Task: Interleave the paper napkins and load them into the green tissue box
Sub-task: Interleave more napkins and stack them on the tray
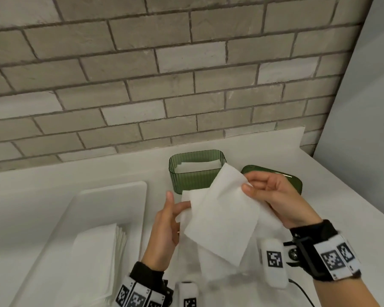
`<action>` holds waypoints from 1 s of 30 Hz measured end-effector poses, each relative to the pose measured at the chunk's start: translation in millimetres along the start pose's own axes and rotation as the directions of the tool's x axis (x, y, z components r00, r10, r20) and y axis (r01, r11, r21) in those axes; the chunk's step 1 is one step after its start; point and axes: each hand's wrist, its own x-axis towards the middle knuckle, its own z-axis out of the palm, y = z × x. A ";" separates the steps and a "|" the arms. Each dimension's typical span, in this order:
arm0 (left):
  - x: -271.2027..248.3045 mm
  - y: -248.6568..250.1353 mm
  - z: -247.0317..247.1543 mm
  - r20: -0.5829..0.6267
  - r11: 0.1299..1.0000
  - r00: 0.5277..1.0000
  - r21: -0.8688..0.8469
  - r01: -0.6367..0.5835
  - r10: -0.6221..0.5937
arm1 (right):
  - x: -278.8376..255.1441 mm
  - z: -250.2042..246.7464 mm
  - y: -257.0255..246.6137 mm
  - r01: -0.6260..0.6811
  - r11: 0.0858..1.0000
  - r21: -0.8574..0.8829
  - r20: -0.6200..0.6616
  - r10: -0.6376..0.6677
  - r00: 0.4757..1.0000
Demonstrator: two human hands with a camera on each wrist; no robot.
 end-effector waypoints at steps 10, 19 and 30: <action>-26.5 -14.9 -2.4 0.140 0.993 0.986 -0.095 -0.075 0.088 | -3.3 -2.0 36.0 -0.084 0.993 0.081 -0.052 0.089 0.995; -32.2 -17.5 12.4 -0.012 0.993 0.998 -0.106 -0.057 0.056 | -7.7 8.9 32.4 -0.109 0.992 0.061 -0.086 0.114 0.990; -37.6 -18.5 11.9 -0.221 0.966 0.954 -0.116 -0.231 0.202 | -12.7 9.1 34.0 -0.076 0.988 -0.132 -0.143 0.057 0.988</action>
